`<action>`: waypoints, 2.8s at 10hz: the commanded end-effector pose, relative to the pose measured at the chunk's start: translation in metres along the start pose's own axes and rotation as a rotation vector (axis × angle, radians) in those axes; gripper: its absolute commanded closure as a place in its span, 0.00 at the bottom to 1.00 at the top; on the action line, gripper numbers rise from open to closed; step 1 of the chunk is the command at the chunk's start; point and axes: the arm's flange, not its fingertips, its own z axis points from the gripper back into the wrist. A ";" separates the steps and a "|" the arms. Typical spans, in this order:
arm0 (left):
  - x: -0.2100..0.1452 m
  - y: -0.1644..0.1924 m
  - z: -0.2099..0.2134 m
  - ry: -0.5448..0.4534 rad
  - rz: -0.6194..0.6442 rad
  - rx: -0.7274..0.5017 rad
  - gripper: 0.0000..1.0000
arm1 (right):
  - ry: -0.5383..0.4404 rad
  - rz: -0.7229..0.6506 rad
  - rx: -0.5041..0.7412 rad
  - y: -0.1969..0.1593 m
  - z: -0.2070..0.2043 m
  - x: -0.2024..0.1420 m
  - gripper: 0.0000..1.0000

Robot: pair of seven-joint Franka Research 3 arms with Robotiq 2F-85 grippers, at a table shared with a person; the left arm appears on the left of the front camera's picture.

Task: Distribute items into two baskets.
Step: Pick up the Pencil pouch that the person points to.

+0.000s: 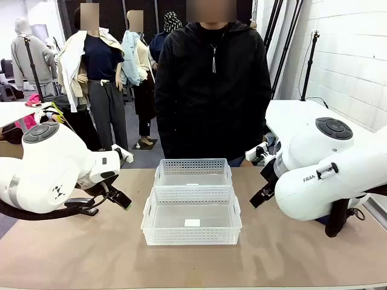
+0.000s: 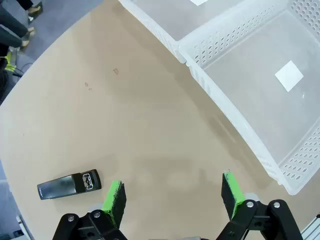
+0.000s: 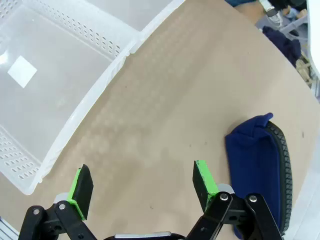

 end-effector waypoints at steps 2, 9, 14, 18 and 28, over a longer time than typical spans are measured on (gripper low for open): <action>0.000 0.000 0.000 0.000 0.000 0.000 0.00 | 0.000 0.000 0.000 0.000 0.000 0.000 0.00; 0.000 0.000 0.000 0.000 0.000 0.000 0.00 | 0.000 0.000 0.000 0.000 0.000 0.000 0.00; 0.005 0.004 0.007 0.017 0.012 0.000 0.00 | 0.005 0.029 0.057 -0.005 0.012 0.003 0.00; 0.033 0.026 0.043 0.065 -0.005 -0.041 0.00 | 0.046 0.044 0.134 -0.037 0.046 0.010 0.00; -0.036 0.150 0.209 -0.027 0.259 -0.382 0.00 | -0.184 -0.091 0.393 -0.145 0.166 -0.069 0.00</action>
